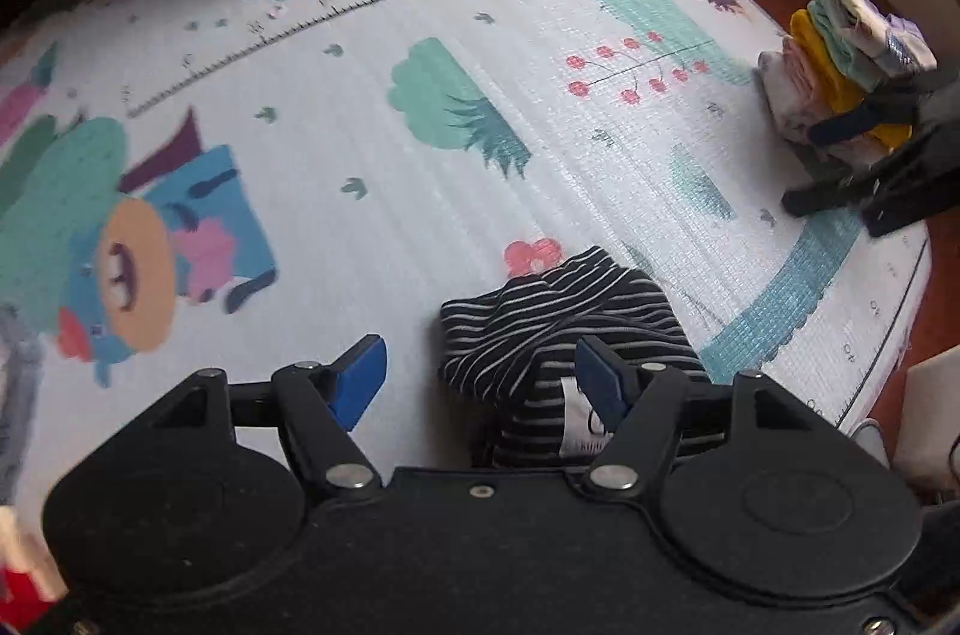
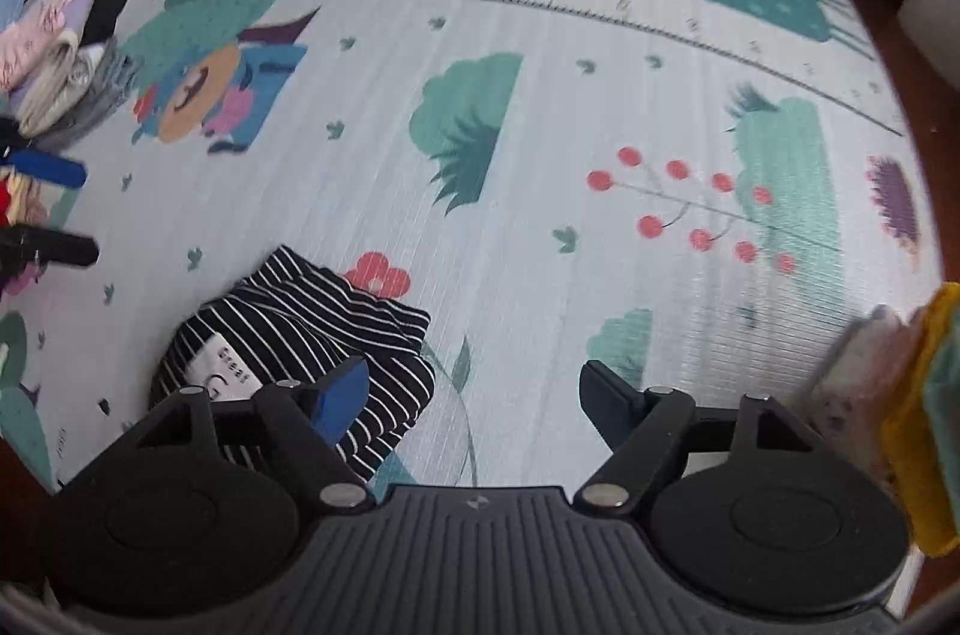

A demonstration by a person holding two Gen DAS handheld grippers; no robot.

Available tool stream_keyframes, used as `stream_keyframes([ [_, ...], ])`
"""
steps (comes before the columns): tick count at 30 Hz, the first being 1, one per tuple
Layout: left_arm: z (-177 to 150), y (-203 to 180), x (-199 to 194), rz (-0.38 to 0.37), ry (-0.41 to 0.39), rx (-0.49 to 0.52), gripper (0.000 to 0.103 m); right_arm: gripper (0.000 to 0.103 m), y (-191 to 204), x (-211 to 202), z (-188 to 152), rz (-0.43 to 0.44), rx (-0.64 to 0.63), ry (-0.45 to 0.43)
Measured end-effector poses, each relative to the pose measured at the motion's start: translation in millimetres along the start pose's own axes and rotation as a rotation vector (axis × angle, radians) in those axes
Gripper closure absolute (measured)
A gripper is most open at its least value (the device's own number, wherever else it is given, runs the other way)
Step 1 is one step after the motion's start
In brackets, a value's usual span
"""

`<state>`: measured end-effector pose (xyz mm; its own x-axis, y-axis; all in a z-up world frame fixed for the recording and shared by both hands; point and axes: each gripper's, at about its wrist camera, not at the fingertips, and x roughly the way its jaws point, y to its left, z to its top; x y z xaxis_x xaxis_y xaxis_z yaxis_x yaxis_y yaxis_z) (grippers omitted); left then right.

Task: Fold clothes
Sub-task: 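Grasp the striped shirt edge with the left gripper while the right gripper grasps beside it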

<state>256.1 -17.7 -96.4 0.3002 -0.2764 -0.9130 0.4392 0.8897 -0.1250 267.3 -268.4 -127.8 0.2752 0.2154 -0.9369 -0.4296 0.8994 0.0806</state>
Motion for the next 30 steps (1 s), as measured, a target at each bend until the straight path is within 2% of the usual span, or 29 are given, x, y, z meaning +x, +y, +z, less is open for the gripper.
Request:
stream_keyframes([
  [2, 1.6, 8.4, 19.1, -0.033, 0.023, -0.040, 0.032, 0.033, 0.8, 21.0, -0.8, 0.017, -0.022, 0.030],
  [5, 4.0, 21.0, 47.8, -0.084, 0.058, -0.100, 0.032, 0.033, 4.1, 53.0, -1.7, 0.042, 0.009, 0.059],
  [8, 6.3, 32.4, 75.6, -0.130, 0.091, -0.149, 0.032, 0.033, 4.8, 78.8, 0.0, 0.109, 0.040, 0.065],
  [11, 7.7, 32.0, 93.6, -0.142, 0.107, -0.105, 0.032, 0.033, 4.3, 99.4, 4.8, 0.145, 0.058, 0.065],
  [17, 10.1, 53.4, 123.6, -0.154, 0.101, -0.141, 0.032, 0.033, -7.1, 133.6, 11.6, 0.175, 0.122, 0.057],
  [20, 6.8, 61.7, 137.9, -0.187, 0.108, -0.165, 0.033, 0.033, -11.5, 148.6, 11.8, 0.211, 0.149, 0.048],
  [26, -0.2, 65.6, 158.8, -0.226, 0.134, -0.155, 0.044, 0.032, -18.9, 171.7, 5.2, 0.286, 0.162, 0.065],
  [30, -4.7, 67.2, 171.9, -0.249, 0.151, -0.144, 0.050, 0.032, -22.2, 181.0, -7.1, 0.295, 0.149, 0.092],
])
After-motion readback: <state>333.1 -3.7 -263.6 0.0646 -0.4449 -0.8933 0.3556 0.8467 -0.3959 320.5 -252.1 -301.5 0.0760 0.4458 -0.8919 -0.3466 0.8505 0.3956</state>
